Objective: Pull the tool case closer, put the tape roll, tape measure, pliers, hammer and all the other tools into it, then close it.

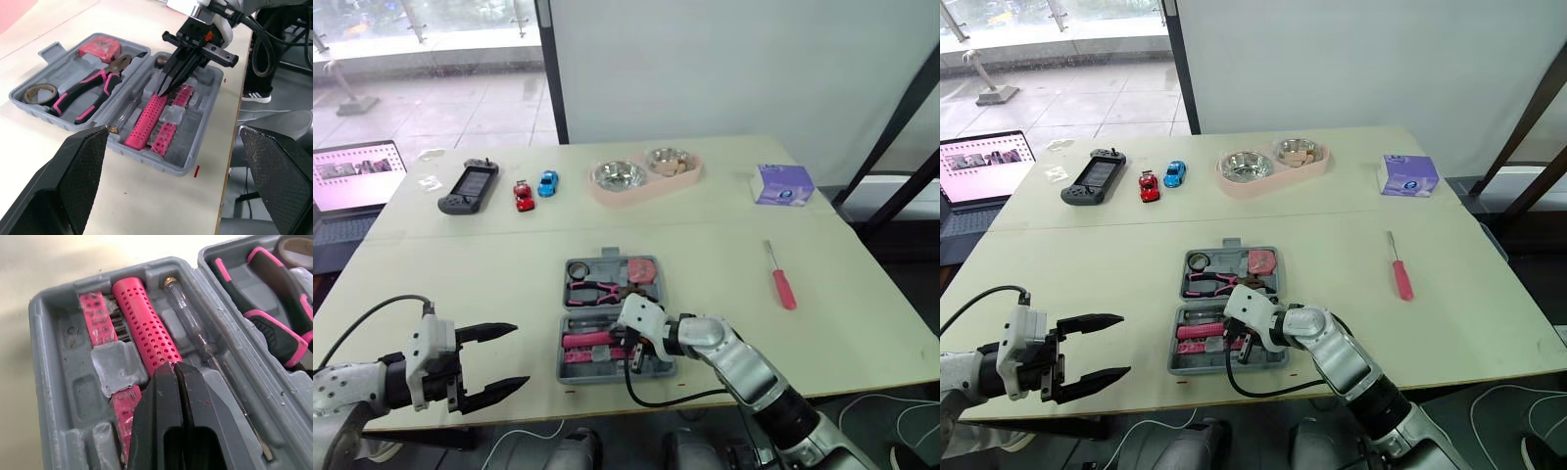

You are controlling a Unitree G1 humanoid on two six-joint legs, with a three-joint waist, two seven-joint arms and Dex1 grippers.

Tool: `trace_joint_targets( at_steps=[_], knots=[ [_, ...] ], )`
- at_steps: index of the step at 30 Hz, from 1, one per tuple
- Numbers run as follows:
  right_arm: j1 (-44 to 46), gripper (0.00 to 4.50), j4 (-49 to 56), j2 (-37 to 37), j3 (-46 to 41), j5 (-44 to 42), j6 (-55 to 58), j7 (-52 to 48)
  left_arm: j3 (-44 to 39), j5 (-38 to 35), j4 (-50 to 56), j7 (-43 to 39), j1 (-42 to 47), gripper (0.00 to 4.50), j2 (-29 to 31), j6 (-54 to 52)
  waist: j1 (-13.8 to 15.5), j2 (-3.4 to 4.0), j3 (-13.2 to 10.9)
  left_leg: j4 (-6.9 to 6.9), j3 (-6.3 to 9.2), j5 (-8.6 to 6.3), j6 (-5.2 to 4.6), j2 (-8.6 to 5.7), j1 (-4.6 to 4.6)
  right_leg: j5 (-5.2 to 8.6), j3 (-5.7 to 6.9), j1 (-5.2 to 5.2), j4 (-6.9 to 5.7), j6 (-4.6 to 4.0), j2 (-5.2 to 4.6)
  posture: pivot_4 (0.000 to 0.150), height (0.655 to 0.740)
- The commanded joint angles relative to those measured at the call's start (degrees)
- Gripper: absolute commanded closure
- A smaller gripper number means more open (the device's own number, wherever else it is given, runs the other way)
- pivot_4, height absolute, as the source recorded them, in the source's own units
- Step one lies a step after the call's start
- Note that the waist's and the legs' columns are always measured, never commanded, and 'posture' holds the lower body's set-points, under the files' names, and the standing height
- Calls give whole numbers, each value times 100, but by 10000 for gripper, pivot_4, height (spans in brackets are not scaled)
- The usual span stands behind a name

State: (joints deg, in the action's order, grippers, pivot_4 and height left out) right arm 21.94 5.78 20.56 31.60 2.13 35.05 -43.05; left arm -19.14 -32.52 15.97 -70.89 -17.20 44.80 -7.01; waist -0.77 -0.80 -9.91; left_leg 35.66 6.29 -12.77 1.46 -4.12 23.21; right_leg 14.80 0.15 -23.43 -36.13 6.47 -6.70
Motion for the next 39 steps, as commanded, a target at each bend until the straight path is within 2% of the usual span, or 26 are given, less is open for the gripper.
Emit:
trace_joint_targets(
  at_steps=[1, 5, 7, 12, 16, 19, 23, 25, 30, 34, 36, 37, 39],
  knots=[
    [-156, 44325, -465, 294, 487, 333, 1363, -44, -131, -36, 113, 1, -5, 0, 64, 31, 8, 7, 57, -2, 0, -1, 0, 0, -5, 1, 0, 5, 2, 0, -2, 1500, 7233],
    [11, 44325, -657, 255, 766, 213, 2283, -45, -114, -29, 101, 8, 11, 0, 57, 37, 45, 37, 148, -10, 0, -7, -8, -8, -40, 10, 1, 44, 10, 7, -11, 1500, 7233],
    [67, 44325, -774, 53, 645, 62, 2494, 66, -110, -36, 129, 18, -6, 0, 45, 33, 80, 29, 191, -20, 1, -21, -12, -15, -86, 34, -1, 94, 17, 24, -20, 1500, 7233],
    [85, 44325, -793, -150, 565, -202, 2760, 42, -91, -42, 167, 48, -13, 0, 28, 23, 97, 10, 241, -40, 5, -30, -8, -14, -102, 54, -3, 101, 19, 20, -20, 1500, 7233],
    [-8, 44325, -701, -196, 434, -305, 2451, 67, -79, -37, 171, 75, -16, 0, 9, 28, 96, 12, 244, -45, 6, -32, -5, -13, -104, 58, -2, 98, 18, 20, -19, 1500, 7233],
    [15, 44325, -503, -218, 175, -289, 1519, 121, -73, -34, 176, 94, -36, 0, -6, 43, 85, 11, 243, -46, 8, -33, -3, -12, -103, 59, -2, 98, 18, 20, -19, 1500, 7233],
    [-8, 44325, 630, -479, -1091, -814, 730, 340, -117, -32, 134, 161, -100, 0, -53, 56, 18, 4, 206, -45, 11, -40, 8, -8, -86, 58, -3, 81, 16, 20, -18, 1500, 7233],
    [68, 44325, 1124, -419, -1671, -1089, 707, 388, -170, -71, 137, 196, -140, 0, -71, 30, 8, 23, 143, -40, 9, -35, 2, -9, -66, 53, -3, 60, 11, 16, -17, 1500, 7233],
    [84, 44325, 1998, 436, -2989, -1949, 1167, -28, -418, -149, 58, 284, -323, 0, -72, -7, 14, 29, 135, -43, 13, -18, 8, -6, 12, 33, 1, -8, -2, 27, -9, 1500, 7233],
    [-702, 44325, 2072, 1461, -3863, -2293, 893, -622, -877, -52, -365, 175, -604, 0, 1, 156, 36, 26, 113, -54, 17, -23, 2, -4, 17, 43, 11, -4, 10, 14, -13, 1500, 7233],
    [-1064, 44325, 1971, 1753, -4070, -2351, 629, -788, -1057, -18, -545, 99, -710, 0, 37, 237, 31, 22, 83, -51, 8, -25, -1, -6, 19, 45, 11, -3, 14, 9, -19, 1500, 7233],
    [-1343, 40458, 1725, 1915, -4270, -2285, 337, -887, -1223, 0, -710, 74, -764, 0, 93, 279, 20, 20, 71, -50, 5, -25, -2, -6, 19, 46, 10, -3, 14, 9, -21, 1500, 7233],
    [-1846, 35840, 1126, 2216, -4656, -2145, -248, -1091, -1533, 127, -1129, 65, -809, 0, 206, 460, 19, 8, 63, -40, 1, -25, -2, -3, 19, 46, 7, 0, 15, 7, -25, 1500, 7233]
  ],
)
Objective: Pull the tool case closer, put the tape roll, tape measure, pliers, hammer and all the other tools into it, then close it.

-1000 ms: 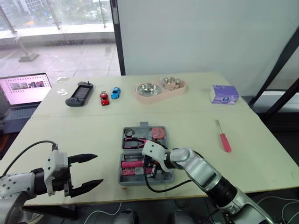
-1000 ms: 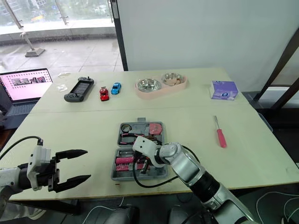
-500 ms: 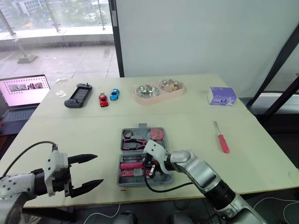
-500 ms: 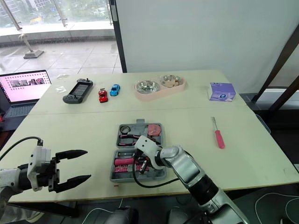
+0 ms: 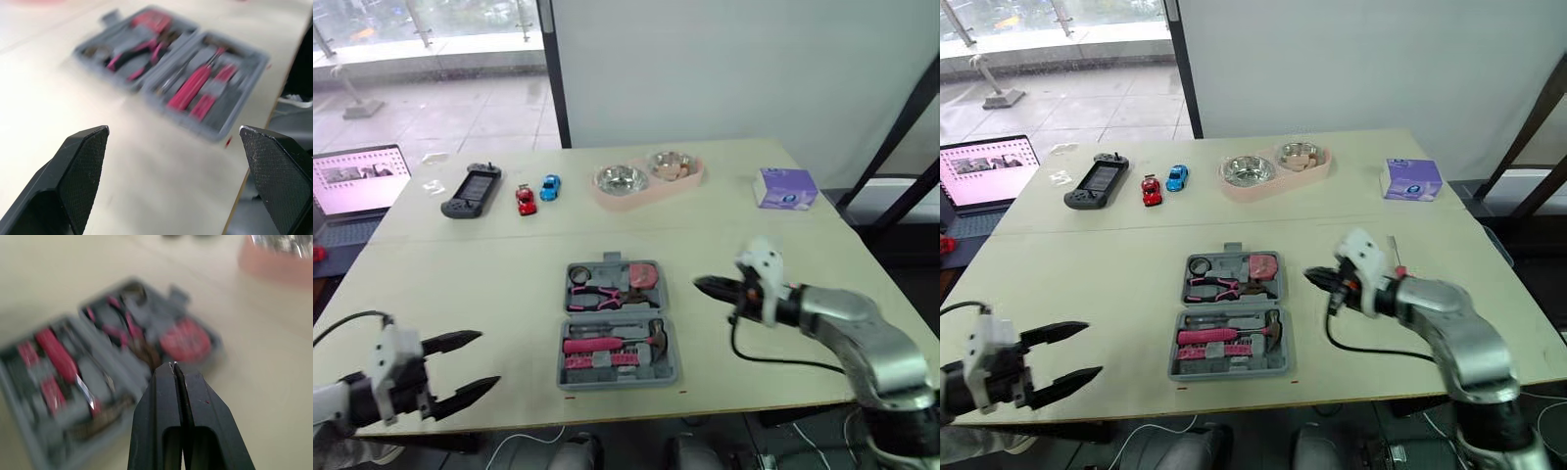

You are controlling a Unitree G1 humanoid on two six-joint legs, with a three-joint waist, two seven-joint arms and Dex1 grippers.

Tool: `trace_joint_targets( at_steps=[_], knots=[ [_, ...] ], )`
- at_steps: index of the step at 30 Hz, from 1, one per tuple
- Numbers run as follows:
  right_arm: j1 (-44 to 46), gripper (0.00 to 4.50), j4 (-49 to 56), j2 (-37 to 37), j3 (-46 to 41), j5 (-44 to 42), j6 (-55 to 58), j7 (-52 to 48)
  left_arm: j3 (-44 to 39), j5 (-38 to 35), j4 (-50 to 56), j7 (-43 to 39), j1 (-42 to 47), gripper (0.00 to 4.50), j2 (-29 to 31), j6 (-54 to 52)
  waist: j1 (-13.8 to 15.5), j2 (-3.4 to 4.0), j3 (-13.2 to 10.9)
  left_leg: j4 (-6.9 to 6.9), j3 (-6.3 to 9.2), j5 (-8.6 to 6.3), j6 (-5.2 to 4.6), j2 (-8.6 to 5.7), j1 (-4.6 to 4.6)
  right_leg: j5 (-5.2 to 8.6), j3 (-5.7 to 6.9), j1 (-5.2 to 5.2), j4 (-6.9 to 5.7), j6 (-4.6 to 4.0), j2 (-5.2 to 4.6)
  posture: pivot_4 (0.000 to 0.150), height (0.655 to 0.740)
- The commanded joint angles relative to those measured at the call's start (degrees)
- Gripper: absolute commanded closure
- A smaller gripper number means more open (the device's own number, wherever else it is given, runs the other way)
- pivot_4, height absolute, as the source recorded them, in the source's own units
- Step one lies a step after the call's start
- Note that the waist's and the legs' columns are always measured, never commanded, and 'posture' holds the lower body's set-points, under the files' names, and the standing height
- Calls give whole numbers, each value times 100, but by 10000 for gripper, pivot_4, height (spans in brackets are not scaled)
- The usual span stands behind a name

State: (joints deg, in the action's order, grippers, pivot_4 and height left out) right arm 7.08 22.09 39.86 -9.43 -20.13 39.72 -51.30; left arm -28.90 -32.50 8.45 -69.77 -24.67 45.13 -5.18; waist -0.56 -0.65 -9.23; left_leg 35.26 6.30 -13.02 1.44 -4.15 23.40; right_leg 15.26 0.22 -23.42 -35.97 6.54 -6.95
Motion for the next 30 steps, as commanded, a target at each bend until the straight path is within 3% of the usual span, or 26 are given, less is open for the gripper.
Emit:
trace_joint_targets(
  at_steps=[1, 7, 23, 30],
  knots=[
    [-584, 31851, -832, 442, -742, 168, -1076, -377, -709, 206, -629, -39, -85, 0, 244, 346, 3, -11, -6, 4, 0, 0, 0, 1, -1, 0, 0, 3, 0, -1, -2, 1500, 7233],
    [-1219, 283, -2168, 929, -1615, 168, -2175, -636, -1325, 358, -1714, -254, -251, 0, 462, 779, -19, -9, -19, 12, -13, 0, 0, 2, -4, -2, 0, 7, -1, -4, -17, 1500, 7233],
    [-1419, 283, -2427, 945, -1496, 105, -2609, -633, -1312, 442, -1997, -239, -386, 0, 193, 1144, 2, -10, -26, 5, -12, -1, 2, 7, -1, -1, -5, 3, 0, -4, -22, 1500, 7233],
    [-1449, 283, -1839, 553, -1493, -19, -2221, -33, -886, 417, -1541, -139, -209, 0, 21, 986, 2, -11, -26, 5, -11, -1, 1, 7, -2, -1, -5, 4, -2, -4, -22, 1500, 7233]
  ],
)
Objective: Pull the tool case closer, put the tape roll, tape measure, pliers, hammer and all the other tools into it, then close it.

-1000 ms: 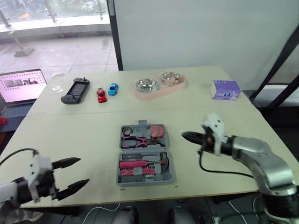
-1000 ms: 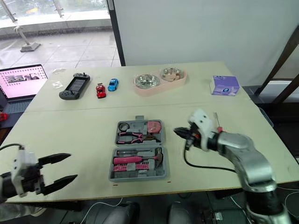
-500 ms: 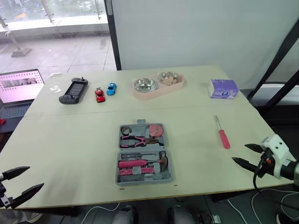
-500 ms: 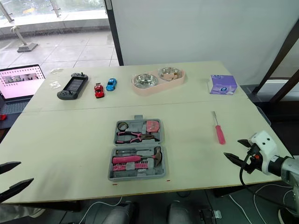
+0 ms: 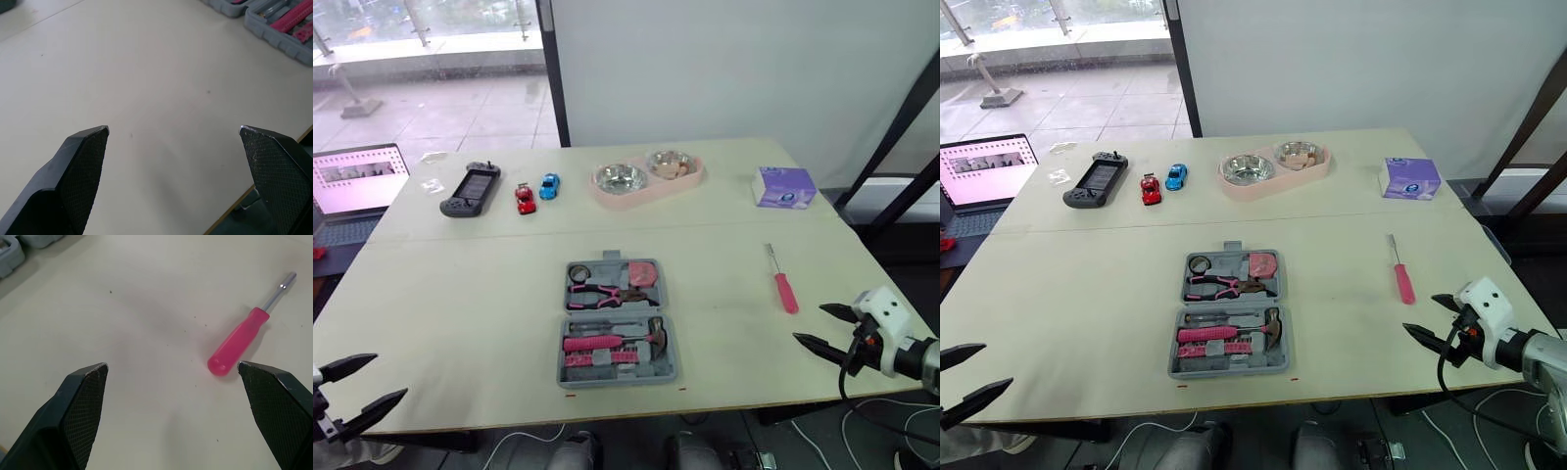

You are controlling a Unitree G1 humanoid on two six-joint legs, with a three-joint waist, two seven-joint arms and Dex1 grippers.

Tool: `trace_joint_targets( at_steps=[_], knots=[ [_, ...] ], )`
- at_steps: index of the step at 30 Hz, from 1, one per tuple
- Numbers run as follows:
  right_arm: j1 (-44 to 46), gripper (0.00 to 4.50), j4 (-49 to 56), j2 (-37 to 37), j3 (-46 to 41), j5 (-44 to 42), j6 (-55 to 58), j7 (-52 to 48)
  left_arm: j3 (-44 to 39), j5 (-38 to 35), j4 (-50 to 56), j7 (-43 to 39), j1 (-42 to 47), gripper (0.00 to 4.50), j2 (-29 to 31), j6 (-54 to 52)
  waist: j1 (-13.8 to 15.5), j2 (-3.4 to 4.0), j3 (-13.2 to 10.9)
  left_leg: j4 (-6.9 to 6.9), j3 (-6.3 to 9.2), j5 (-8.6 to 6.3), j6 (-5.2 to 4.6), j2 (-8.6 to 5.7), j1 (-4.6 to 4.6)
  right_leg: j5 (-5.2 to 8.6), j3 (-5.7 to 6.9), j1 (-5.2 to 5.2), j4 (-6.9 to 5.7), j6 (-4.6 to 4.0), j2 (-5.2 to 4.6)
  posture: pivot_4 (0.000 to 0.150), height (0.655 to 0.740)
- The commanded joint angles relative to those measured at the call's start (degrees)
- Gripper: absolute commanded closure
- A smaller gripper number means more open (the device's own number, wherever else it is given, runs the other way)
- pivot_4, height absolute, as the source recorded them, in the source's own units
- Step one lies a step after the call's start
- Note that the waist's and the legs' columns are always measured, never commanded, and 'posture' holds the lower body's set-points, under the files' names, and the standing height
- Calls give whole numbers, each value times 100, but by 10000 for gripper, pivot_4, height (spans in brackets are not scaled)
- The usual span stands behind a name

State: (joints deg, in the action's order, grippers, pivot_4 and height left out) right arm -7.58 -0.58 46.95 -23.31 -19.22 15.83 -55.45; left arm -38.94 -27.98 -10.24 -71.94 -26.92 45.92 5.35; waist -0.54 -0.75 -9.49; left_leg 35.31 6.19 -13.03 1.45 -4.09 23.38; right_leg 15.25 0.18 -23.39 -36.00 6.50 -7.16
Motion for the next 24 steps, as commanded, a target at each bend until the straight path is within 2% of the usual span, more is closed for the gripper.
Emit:
trace_joint_targets(
  at_steps=[1, 8, 11, 13, 17, 24],
  knots=[
    [6, 283, 570, -250, -116, -117, 319, 575, 214, -49, 501, 118, 35, 0, -112, -108, 0, 0, 0, 0, 2, 0, 0, 0, 0, 0, 0, 0, 0, 0, 1, 1500, 7233],
    [166, 283, 1789, -963, 169, 238, 1953, 2470, 947, -310, 2016, 564, 252, 0, -462, -802, 12, 0, 0, 1, 4, 1, 0, -1, 1, -1, -1, -1, -1, 0, 2, 1500, 7233],
    [656, 283, 1997, -1555, 402, 735, 2789, 3784, 1339, -364, 2601, 749, 449, 0, -558, -1027, -3, -2, 1, 2, 7, 3, 2, 0, -1, -3, -1, -2, -6, -4, 6, 1500, 7233],
    [951, 283, 2013, -1847, 397, 856, 3114, 4258, 1495, -383, 2831, 849, 518, 0, -601, -1144, -1, 3, 0, 4, 6, 7, 8, -1, -1, -6, -2, -3, -8, -7, 8, 1500, 7233],
    [1573, 283, 1759, -2266, 466, 1079, 3476, 4909, 1841, -278, 3140, 943, 551, 0, -655, -1182, -5, 7, -2, 3, 3, 8, 8, -3, -1, -7, -1, -7, -8, -6, 25, 1500, 7233],
    [3178, 283, -52, -2470, 513, 1411, 3930, 5695, 2263, -130, 3330, 1178, 759, 0, -770, -1146, -15, 9, -3, 6, 3, 13, 10, -3, -4, -11, 0, -4, -12, -11, 34, 1500, 7233]
  ],
)
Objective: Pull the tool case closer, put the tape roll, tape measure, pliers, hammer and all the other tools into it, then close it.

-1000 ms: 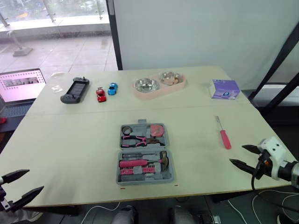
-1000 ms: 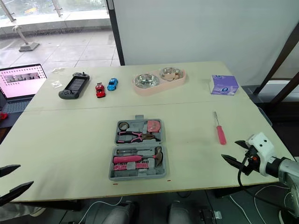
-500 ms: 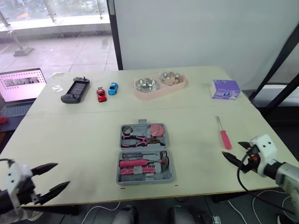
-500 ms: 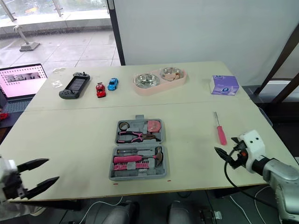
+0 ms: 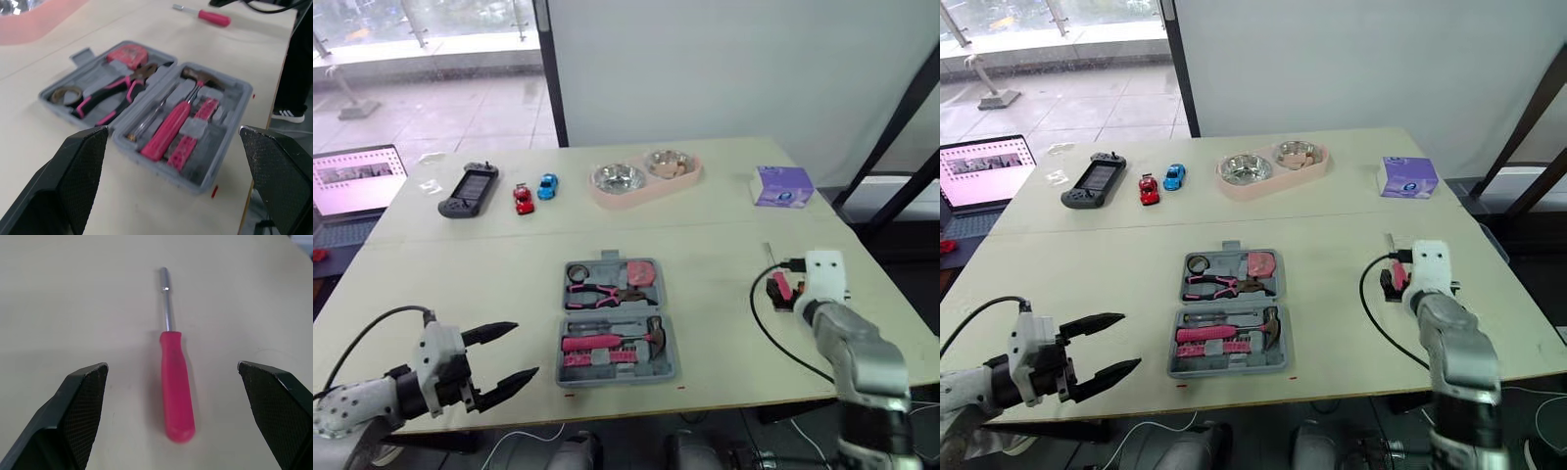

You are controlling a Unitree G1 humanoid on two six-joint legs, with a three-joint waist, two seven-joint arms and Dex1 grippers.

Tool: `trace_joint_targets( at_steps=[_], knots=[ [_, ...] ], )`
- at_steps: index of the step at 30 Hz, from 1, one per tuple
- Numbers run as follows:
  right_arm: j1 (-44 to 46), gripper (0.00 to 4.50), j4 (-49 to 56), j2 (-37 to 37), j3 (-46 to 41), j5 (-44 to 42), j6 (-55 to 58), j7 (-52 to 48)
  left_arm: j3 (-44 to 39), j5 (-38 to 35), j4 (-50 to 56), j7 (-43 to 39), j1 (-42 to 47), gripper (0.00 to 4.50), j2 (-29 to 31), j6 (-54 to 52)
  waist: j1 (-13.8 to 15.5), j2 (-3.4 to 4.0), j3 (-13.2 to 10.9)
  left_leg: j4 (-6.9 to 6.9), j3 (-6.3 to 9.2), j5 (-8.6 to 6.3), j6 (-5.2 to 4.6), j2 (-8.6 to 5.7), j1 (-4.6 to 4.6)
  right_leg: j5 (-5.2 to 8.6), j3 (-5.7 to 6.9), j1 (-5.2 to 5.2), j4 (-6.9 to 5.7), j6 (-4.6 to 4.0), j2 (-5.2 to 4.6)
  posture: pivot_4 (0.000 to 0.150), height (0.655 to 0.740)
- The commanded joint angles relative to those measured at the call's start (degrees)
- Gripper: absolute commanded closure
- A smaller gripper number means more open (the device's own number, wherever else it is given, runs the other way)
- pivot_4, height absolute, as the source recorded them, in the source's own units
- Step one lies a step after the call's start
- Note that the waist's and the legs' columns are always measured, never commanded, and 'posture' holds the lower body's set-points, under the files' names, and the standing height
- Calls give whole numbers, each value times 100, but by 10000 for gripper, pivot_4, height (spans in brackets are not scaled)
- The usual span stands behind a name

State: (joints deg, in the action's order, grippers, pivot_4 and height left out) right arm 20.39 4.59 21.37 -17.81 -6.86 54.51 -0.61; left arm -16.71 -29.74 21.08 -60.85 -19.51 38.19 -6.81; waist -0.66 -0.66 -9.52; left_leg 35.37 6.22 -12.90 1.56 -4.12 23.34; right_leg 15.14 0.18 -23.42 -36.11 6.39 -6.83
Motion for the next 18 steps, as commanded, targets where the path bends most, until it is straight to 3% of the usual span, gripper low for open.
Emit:
trace_joint_targets(
  at_steps=[1, 12, 15, 18],
  knots=[
    [562, 283, -838, 123, -35, 193, 44, 240, 80, 58, 232, 92, 35, 0, -2, 68, -5, 0, 0, 0, -1, 0, 0, 0, -1, 0, 0, 0, 0, 0, 1, 1500, 7233],
    [1596, 283, -3229, 366, 165, 252, -593, 78, 417, 95, 812, 471, -29, 0, -48, -53, -18, 4, -2, -1, -3, 1, -2, 0, -2, -2, 1, 4, -2, 3, 5, 1500, 7233],
    [1636, 8353, -3426, 353, 129, 192, -631, 25, 386, 68, 885, 539, -29, 0, -15, -107, -24, 4, -2, 2, -4, 2, -2, 1, -11, -2, 1, 16, -3, 3, 6, 1500, 7233],
    [1632, 22444, -3433, 346, 144, 196, -719, 12, 354, 37, 913, 570, -15, 0, 4, -152, -10, 4, -2, 2, -4, 2, -2, 1, -15, -1, 1, 21, -3, 3, 6, 1500, 7233]
  ],
)
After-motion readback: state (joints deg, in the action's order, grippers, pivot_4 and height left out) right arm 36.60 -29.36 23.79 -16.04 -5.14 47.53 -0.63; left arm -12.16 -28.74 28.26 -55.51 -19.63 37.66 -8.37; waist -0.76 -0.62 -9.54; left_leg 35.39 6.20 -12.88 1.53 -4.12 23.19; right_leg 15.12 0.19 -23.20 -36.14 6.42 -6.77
